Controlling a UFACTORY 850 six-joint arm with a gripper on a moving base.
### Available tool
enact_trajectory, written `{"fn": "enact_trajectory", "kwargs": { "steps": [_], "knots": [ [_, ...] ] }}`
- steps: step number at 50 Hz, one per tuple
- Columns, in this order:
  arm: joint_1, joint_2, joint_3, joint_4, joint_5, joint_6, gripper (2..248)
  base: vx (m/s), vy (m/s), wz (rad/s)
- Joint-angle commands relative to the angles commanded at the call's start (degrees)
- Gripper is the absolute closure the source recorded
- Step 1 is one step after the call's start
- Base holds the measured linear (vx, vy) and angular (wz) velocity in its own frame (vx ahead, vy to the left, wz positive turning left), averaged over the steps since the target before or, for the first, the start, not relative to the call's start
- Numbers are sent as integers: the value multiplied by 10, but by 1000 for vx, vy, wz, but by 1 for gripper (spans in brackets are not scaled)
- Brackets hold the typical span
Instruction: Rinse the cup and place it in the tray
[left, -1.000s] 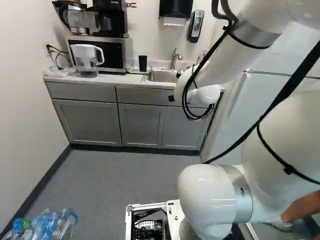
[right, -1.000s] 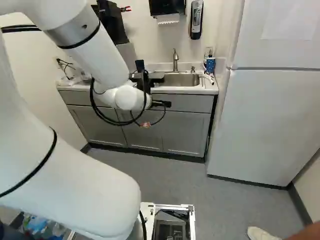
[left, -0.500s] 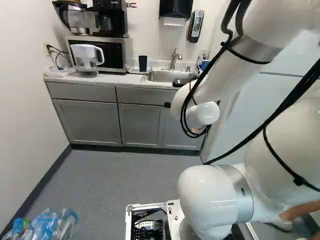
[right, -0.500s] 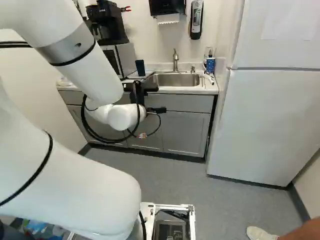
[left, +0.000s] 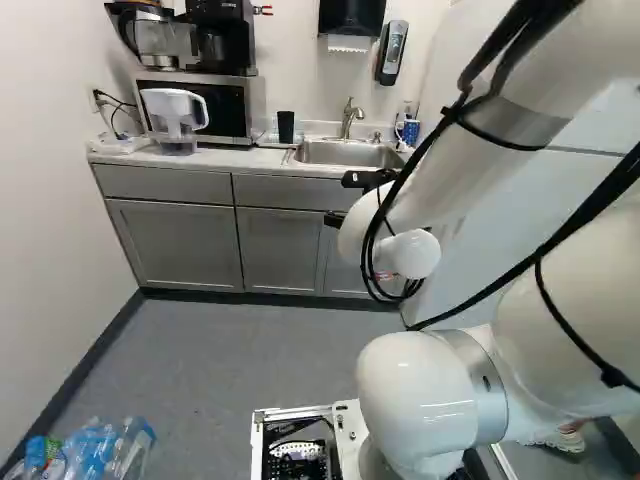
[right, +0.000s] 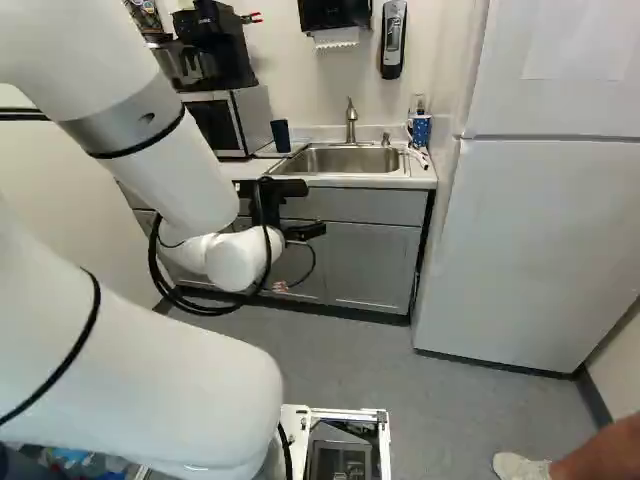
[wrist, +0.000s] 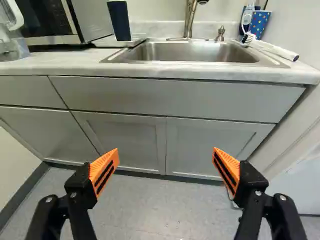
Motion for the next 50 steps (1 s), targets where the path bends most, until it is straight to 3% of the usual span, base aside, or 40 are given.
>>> {"fn": "enact_trajectory", "kwargs": {
  "steps": [23,50],
  "knots": [
    [9,7,27,-1,37,1,3,0,0,0],
    [10,8,31,-1,43,1,3,0,0,0]
  ]
}}
